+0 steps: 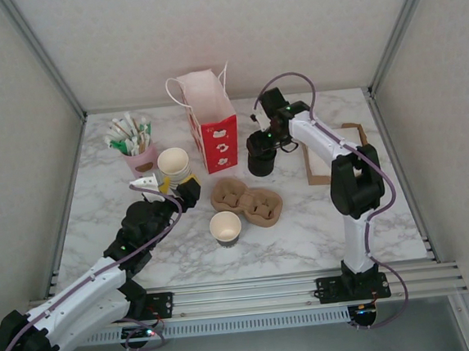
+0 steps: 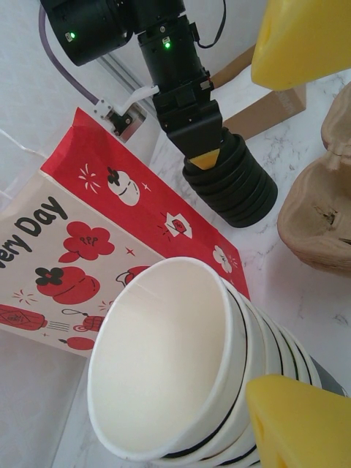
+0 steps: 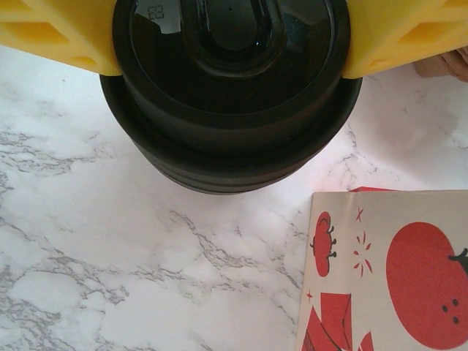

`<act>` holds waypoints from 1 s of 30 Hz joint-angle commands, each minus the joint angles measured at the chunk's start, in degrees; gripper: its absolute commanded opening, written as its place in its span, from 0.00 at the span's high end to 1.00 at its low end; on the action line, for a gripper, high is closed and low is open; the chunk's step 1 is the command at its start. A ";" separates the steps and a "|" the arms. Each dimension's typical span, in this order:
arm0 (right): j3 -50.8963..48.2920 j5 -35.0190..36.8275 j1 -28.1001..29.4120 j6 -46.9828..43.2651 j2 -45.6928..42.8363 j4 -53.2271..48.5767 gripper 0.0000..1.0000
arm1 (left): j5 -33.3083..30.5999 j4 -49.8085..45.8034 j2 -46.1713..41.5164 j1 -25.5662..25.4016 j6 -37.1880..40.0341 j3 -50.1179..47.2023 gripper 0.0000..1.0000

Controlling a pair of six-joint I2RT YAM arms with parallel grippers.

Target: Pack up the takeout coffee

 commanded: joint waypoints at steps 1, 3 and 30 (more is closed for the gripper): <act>2.10 -0.37 0.56 0.23 0.89 -1.40 0.25 | -0.11 1.71 -0.34 0.50 0.91 -0.54 0.00; 2.10 -0.33 0.52 0.27 0.95 -1.37 0.24 | -0.06 1.70 -0.34 0.49 0.91 -0.59 0.00; 1.60 -0.21 0.76 0.70 -0.85 -1.22 0.28 | 0.24 1.87 -0.30 0.50 1.00 -0.63 0.00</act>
